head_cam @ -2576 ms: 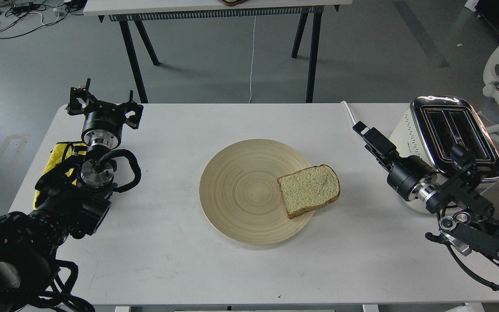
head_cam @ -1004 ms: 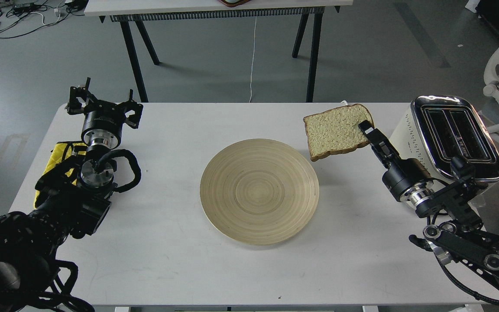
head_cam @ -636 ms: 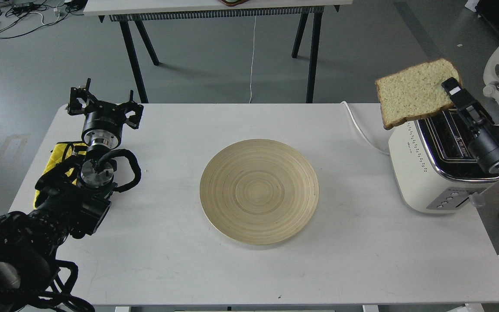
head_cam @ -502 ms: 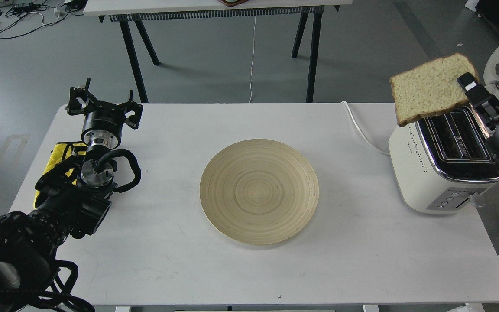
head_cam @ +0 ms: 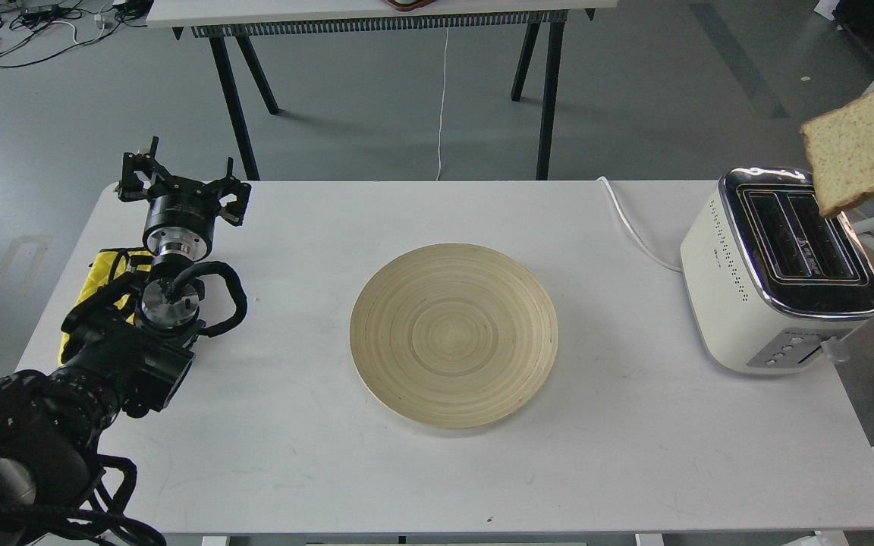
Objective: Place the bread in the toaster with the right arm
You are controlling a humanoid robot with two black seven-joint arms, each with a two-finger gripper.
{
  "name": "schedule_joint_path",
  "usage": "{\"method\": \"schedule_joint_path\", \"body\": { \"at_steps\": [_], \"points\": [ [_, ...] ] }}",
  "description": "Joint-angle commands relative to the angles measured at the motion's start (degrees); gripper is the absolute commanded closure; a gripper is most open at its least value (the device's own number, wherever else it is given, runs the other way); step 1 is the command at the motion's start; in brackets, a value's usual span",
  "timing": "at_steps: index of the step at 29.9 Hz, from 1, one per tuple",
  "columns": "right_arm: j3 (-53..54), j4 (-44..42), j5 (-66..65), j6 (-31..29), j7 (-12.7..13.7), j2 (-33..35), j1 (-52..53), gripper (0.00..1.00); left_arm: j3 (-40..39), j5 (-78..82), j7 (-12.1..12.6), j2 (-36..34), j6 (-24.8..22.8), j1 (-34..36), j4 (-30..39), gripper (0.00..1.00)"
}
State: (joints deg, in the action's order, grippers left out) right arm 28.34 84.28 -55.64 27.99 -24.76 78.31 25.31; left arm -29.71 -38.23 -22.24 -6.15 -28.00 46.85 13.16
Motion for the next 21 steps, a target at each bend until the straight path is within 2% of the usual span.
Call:
{"method": "schedule_joint_path", "body": {
  "at_steps": [1,6,21],
  "points": [
    [-3.55,-0.17,0.09,0.01,-0.55,0.61,0.01,1.0,0.0,0.0,0.0,0.0,0.0,0.0,0.02,0.0],
    [-6.28,-0.26,0.09,0.01,-1.52,1.49,0.01,1.0,0.0,0.0,0.0,0.0,0.0,0.0,0.02,0.0],
    [-6.72,-0.87,-0.7,0.01,-1.52,2.02,0.27,1.0,0.0,0.0,0.0,0.0,0.0,0.0,0.02,0.0]
  ]
}}
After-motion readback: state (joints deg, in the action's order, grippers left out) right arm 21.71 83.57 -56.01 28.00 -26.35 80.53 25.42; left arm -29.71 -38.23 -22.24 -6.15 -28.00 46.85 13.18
